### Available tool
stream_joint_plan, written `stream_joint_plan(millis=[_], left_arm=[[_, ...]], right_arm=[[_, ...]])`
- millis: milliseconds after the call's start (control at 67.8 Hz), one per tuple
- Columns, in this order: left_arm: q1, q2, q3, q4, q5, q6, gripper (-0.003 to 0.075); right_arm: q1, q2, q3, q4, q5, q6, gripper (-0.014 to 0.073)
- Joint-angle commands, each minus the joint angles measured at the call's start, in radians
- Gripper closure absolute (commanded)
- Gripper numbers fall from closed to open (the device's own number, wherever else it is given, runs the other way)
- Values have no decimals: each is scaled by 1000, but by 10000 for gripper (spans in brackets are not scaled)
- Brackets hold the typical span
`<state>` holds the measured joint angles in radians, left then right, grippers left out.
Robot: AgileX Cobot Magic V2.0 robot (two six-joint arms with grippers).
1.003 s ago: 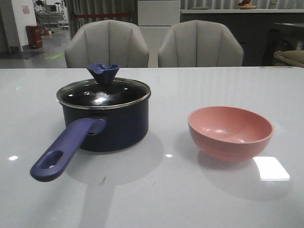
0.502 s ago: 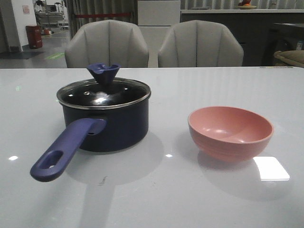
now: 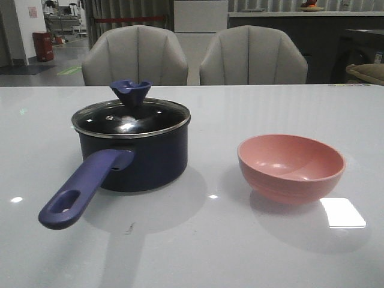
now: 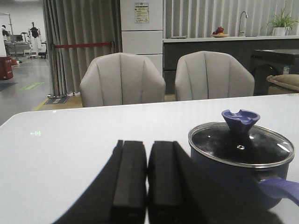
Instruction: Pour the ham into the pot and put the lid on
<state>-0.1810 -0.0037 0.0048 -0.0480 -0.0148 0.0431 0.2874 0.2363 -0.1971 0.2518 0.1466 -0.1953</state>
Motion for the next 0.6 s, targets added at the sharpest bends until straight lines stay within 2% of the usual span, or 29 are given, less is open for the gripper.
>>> stream_joint_plan(millis=[0,413,546,590], left_arm=[[-7,-18,22,-6,-75,-11,589],[-7,-18,22,-6,-75,-11,589],[-7,-18,22,-6,-75,-11,589],[-7,-18,22,-6,-75,-11,589]], right_arm=[[-1,10,-31,3,-76,-8,432],[-1,8,-22,3,-92,-8,432],[-59,-34,3,-62,-100,-8,432],[-108,-64,25,-86,-104,9,432]])
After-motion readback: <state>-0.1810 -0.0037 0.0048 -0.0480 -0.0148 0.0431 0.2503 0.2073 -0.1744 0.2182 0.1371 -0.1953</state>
